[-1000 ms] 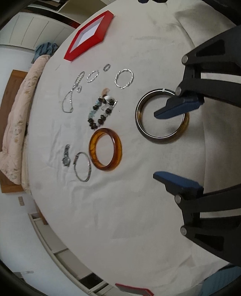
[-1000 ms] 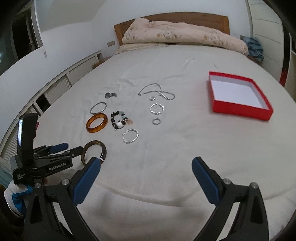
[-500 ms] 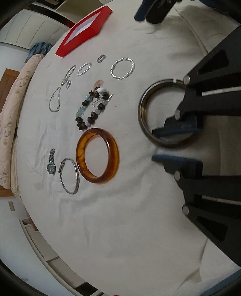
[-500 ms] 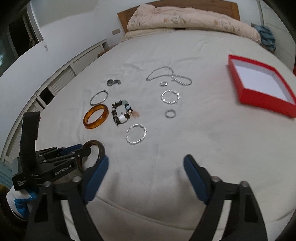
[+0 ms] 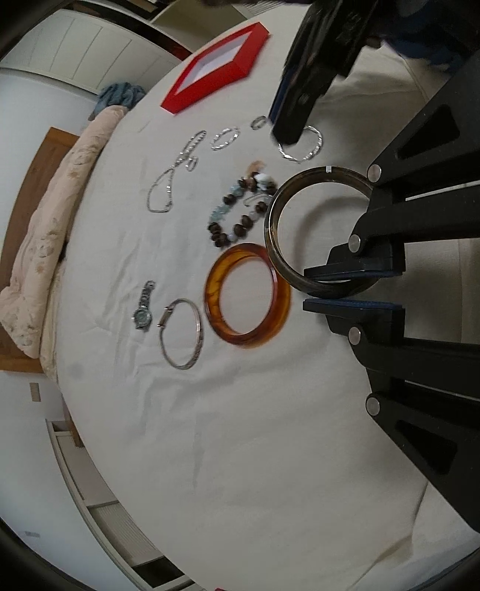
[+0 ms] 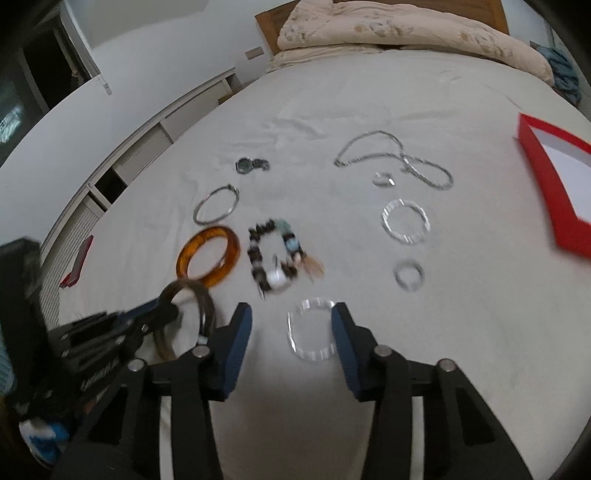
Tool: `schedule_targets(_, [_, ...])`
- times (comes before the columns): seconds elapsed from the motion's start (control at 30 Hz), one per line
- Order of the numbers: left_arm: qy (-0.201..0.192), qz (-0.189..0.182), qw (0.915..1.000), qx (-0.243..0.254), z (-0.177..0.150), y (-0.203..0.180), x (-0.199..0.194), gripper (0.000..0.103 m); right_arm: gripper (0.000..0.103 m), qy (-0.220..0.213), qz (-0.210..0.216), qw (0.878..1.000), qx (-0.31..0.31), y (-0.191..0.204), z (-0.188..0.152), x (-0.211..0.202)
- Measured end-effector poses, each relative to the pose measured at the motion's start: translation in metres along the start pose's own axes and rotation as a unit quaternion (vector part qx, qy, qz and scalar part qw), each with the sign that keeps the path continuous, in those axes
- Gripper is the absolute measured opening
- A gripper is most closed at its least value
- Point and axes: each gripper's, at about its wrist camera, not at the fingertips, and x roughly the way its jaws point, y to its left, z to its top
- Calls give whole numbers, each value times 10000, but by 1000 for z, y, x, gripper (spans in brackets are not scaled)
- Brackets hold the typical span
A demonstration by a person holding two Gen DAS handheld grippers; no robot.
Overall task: Organize jewelry
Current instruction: 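Grasp the beaded bracelet with the right gripper and lift it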
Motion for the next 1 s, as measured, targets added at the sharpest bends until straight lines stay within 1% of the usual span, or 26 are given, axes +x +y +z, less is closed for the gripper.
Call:
schedule_targets(0.07, [-77,-17,10000,-38,4,2,-2,9,37,-2,6,10000,-22,1,8,8])
schedule_targets(0.13, [-164,-15,9998,-102,10,6,-4,9,32,25,23,10000,-48,2,14,17])
schedule_targets(0.23, [-269,-3,9994,-204,20,12,-4,9,29,118,22,9999,-73,3,21,31])
schedule_targets(0.47, [-413,-30,9987,-306,33,18,-1,9,26,236,-59,9996,-111,1,22,54])
schedule_targets(0.63, [-461,10,9984,-323,37,18,-2,9,23,318,-216,9989,-269,2,23,64])
schedule_targets(0.87, [-522,218,9981,-263,41,14,-13,9,18,398,-491,9951,-754,10,32,75])
schedule_targets(0.9, [-541,255,9979,-251,41,14,-16,9,10,398,-519,9950,-754,10,34,75])
schedule_targets(1.0, [-606,385,9971,-241,42,14,-28,9,10,397,-565,9946,-775,10,40,73])
